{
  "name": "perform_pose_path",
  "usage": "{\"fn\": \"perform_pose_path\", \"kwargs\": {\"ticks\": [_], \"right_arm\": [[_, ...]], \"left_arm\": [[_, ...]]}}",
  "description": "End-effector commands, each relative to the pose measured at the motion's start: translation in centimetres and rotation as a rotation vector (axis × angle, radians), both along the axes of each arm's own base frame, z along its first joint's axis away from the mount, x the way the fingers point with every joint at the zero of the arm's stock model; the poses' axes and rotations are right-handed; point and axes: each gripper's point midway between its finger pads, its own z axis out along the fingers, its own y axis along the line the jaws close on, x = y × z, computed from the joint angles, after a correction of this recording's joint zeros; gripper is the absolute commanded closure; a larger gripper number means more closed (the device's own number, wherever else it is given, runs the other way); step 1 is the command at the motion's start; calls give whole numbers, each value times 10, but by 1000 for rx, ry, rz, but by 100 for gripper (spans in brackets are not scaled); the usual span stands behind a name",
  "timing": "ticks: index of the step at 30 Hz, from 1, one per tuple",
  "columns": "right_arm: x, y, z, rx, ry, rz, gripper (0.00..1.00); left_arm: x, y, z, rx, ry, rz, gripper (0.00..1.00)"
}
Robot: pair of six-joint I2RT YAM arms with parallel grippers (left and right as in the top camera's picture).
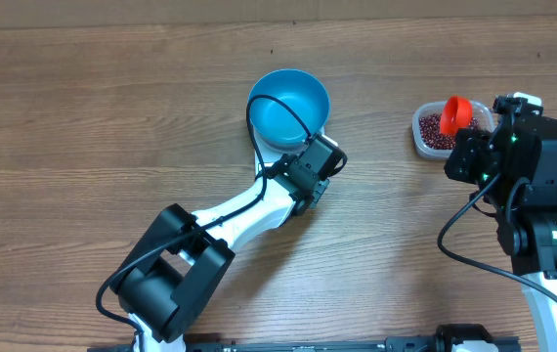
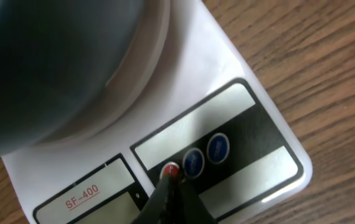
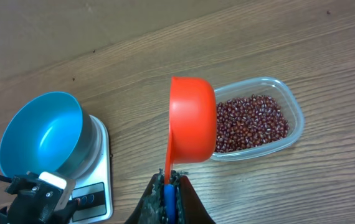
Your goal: Scoop item into bowl and weigh 150g on scale
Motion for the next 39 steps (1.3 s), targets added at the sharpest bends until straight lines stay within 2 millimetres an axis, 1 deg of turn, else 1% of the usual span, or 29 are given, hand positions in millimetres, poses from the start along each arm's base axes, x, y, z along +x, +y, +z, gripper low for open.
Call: {"fn": "perform_pose_path", "kwargs": {"ticks": [1, 24, 30, 33, 39], "right_arm": [[3, 1, 15, 3, -42, 4, 96], [5, 1, 20, 6, -64, 8, 96], [5, 4, 20, 14, -64, 19, 96], [5, 4, 20, 14, -64, 19, 96], [5, 4, 20, 14, -64, 19, 96]], "left_arm": [[3, 9, -13, 52, -6, 15, 96], [6, 11, -13, 49, -13, 23, 96], [6, 10, -16, 46, -7, 21, 96], [7, 10, -21, 49, -4, 22, 96], [7, 11, -22, 50, -2, 25, 96]]}}
